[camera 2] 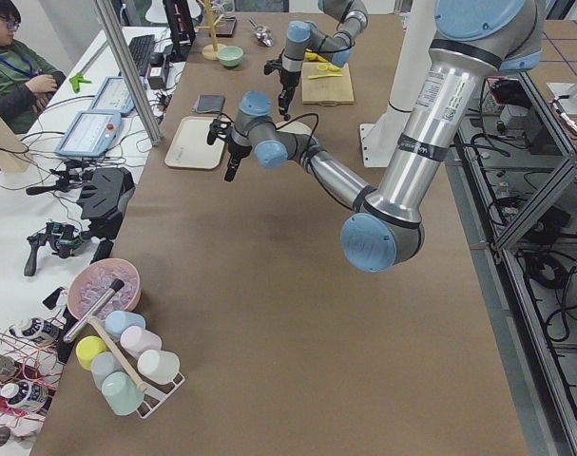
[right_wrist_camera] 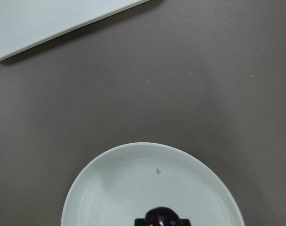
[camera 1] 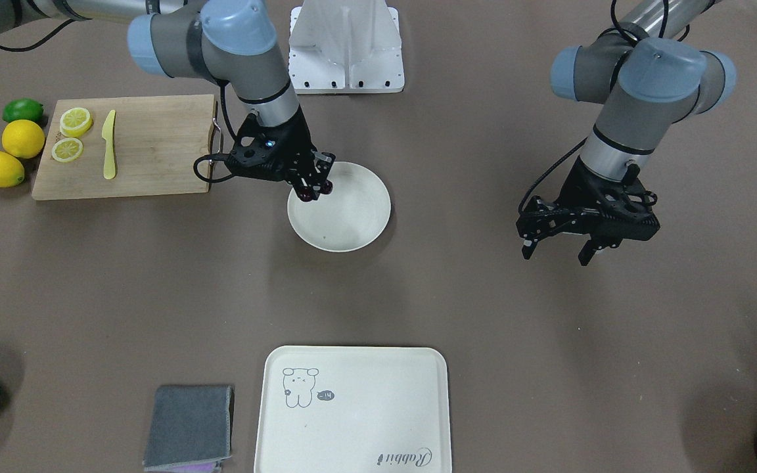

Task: Place red cherry on plate
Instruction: 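Carry the cherries with the right gripper over the white plate and lower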

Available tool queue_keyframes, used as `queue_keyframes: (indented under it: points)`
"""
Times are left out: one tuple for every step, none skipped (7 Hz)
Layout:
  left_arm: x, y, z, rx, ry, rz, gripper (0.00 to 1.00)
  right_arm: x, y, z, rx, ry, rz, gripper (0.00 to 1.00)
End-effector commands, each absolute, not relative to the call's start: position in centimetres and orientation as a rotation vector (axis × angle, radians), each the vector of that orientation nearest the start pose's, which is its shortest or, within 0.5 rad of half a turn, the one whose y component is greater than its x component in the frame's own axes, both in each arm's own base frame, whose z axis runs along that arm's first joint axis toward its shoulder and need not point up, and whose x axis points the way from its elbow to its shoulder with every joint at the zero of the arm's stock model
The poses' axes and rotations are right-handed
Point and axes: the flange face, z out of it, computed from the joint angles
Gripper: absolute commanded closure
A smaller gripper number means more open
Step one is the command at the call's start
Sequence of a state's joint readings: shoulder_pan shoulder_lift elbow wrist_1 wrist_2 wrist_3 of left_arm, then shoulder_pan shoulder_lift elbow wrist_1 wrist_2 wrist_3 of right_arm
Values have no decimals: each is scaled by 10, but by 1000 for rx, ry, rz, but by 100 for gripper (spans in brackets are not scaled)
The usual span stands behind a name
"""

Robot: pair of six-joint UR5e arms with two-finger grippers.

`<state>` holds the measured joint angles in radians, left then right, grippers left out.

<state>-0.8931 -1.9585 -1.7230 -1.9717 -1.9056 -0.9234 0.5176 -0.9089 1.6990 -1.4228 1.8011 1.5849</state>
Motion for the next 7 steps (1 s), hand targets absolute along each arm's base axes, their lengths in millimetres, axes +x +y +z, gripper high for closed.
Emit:
queue_keyframes:
  points:
    - [310, -558, 334, 431, 876, -71, 2, -583, -424, 218, 15, -978, 343, 100]
    - [311, -558, 334, 431, 876, -71, 2, -593, -415, 228, 2, -960, 330, 100]
    - [308, -560, 334, 432, 874, -76, 2, -595, -413, 227, -1, -962, 326, 100]
    - [307, -560, 334, 434, 875, -77, 2, -595, -413, 228, -1, -960, 326, 1]
    - [307, -560, 333, 434, 877, -76, 2, -589, -414, 223, -3, -966, 328, 0]
    - [307, -560, 336, 432, 873, -76, 2, -571, -428, 217, -18, -959, 347, 0]
    - [300, -564, 337, 439, 869, -83, 2, -536, -438, 200, -64, -934, 346, 0]
